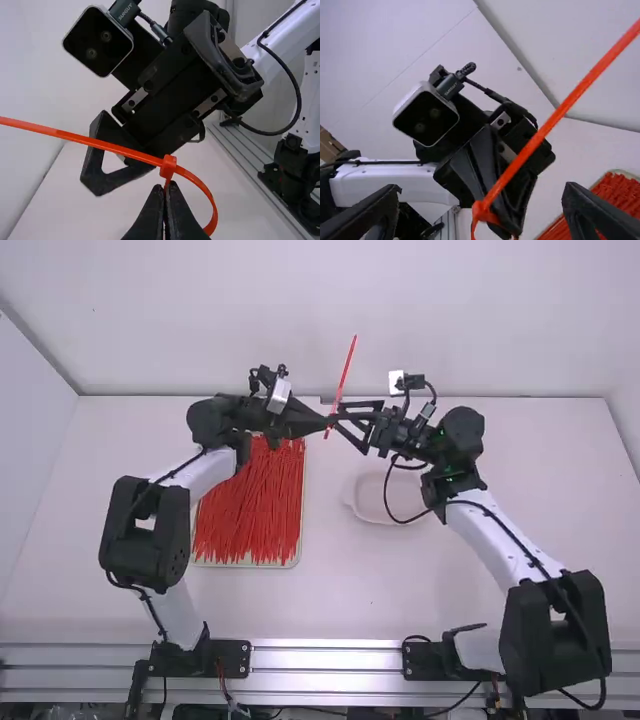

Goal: Fasten the cable tie

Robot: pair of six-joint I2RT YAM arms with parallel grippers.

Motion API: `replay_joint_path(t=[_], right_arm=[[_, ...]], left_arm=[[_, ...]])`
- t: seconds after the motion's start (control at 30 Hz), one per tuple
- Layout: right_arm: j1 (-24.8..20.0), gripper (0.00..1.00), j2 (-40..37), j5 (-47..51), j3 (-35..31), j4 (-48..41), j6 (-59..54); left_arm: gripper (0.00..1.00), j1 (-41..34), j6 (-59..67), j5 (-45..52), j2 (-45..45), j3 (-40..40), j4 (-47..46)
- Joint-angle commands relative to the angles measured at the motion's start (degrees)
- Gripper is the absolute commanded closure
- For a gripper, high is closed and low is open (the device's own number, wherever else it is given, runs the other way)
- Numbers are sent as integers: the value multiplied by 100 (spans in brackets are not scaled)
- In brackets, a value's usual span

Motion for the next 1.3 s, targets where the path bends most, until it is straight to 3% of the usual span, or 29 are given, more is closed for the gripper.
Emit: replay_joint_path(t=[0.0, 0.1, 0.27, 0.33, 0.37, 0.43, 0.47, 1.07, 1.1, 1.13, 1.17, 1.2, 1.23, 1.27], right_arm=[[66, 16, -98, 195, 120, 61, 111], [66, 23, -98, 186, 122, 140, 114], [70, 58, -98, 151, 120, 236, 111], [103, 77, -98, 151, 122, 208, 109], [105, 78, -98, 153, 120, 205, 109], [109, 95, -98, 144, 120, 197, 111], [94, 98, -98, 138, 120, 195, 111], [-76, 100, -98, -269, 120, 195, 50], [-118, 100, -98, -328, 120, 195, 50], [-160, 100, -98, -389, 120, 197, 52], [-170, 100, -98, -393, 120, 195, 50], [-175, 100, -98, -396, 120, 195, 50], [-203, 100, -98, -435, 120, 195, 50], [-234, 100, -98, -481, 120, 197, 50]], left_arm=[[98, -122, -33, -83, 39, 85, 55], [98, -125, -33, -81, 39, 85, 63], [98, -179, 70, -83, 39, 85, 35], [98, -190, 66, -83, 39, 85, 46], [98, -190, 63, -83, 39, 85, 48], [98, -184, 50, -175, 39, 83, 31], [98, -186, 50, -195, 39, 83, 15], [97, -155, 50, -238, 39, 74, 22], [91, -105, 39, -278, 39, 74, 17], [59, -50, -83, -396, 39, 74, -7], [35, -9, -146, -474, 39, 74, -81], [28, 13, -175, -511, 39, 74, -131], [2, 66, -205, -557, 39, 85, -229], [1, 114, -205, -546, 39, 92, -317]])
